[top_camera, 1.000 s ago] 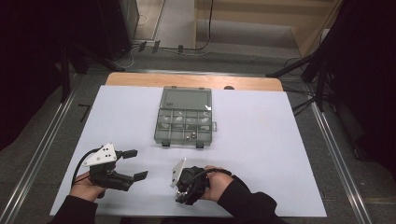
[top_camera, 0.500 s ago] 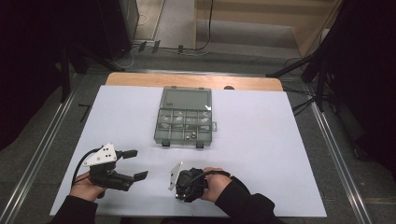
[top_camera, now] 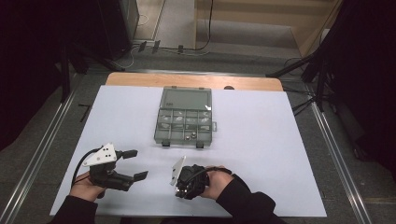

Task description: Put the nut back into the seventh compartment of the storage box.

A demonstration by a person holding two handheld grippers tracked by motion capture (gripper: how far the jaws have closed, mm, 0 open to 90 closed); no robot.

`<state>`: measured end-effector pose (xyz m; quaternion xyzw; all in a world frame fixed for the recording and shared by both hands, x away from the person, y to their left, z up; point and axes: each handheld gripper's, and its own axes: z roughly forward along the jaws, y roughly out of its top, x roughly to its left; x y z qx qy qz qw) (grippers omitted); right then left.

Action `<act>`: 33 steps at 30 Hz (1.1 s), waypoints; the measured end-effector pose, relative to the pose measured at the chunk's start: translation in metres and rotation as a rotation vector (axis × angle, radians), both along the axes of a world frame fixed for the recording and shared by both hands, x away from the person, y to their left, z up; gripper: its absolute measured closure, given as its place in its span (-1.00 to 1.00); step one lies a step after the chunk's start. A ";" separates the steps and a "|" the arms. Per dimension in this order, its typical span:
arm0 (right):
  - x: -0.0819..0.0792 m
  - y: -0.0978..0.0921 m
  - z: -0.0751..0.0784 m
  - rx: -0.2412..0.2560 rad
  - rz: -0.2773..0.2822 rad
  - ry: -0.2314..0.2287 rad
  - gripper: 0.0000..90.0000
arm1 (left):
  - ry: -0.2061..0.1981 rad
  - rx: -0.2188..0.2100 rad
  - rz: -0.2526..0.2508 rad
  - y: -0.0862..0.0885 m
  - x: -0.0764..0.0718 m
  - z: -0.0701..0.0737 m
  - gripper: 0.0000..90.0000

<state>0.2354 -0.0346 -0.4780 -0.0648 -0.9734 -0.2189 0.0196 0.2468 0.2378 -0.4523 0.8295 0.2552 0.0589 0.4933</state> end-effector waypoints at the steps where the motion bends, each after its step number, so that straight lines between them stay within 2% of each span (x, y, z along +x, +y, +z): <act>1: 0.001 -0.001 0.001 0.008 -0.005 0.007 0.52 | 0.000 0.000 0.000 0.000 0.000 0.000 -0.67; 8: 0.010 -0.010 0.007 0.067 -0.047 0.016 0.53 | 0.001 0.000 0.000 0.000 0.000 0.000 -0.67; 9: 0.011 -0.012 0.008 0.075 -0.061 0.034 0.53 | 0.001 0.000 0.000 0.000 0.000 0.000 -0.67; 12: 0.017 -0.018 0.010 0.109 -0.084 0.030 0.53 | 0.001 -0.001 0.001 -0.001 0.000 0.000 -0.67; 13: 0.018 -0.020 0.011 0.113 -0.100 0.044 0.53 | 0.001 -0.002 0.001 -0.001 0.000 0.000 -0.67; 14: 0.020 -0.021 0.012 0.125 -0.095 0.027 0.53 | 0.000 -0.001 0.001 -0.001 0.000 0.000 -0.67; 15: 0.020 -0.023 0.013 0.127 -0.119 0.039 0.53 | -0.001 -0.001 0.001 -0.001 0.000 0.000 -0.67; 18: 0.025 -0.028 0.014 0.144 -0.133 0.037 0.53 | 0.000 -0.001 -0.001 -0.001 0.000 0.000 -0.67; 21: 0.031 -0.034 0.017 0.161 -0.158 0.009 0.53 | 0.001 0.000 -0.001 -0.001 0.000 0.000 -0.67; 22: 0.031 -0.035 0.017 0.169 -0.162 0.021 0.53 | 0.001 -0.001 -0.001 -0.001 0.000 0.000 -0.67; 25: 0.038 -0.042 0.020 0.185 -0.201 0.002 0.52 | 0.001 0.001 -0.004 -0.001 0.000 -0.001 -0.67; 27: 0.043 -0.047 0.022 0.199 -0.226 0.005 0.53 | 0.000 0.003 -0.005 -0.001 0.000 -0.001 -0.67; 28: 0.045 -0.049 0.023 0.204 -0.235 -0.007 0.53 | 0.000 0.004 -0.006 -0.001 0.000 -0.001 -0.67; 33: 0.057 -0.056 0.025 0.230 -0.275 -0.014 0.53 | 0.003 0.006 -0.007 -0.001 0.001 -0.001 -0.67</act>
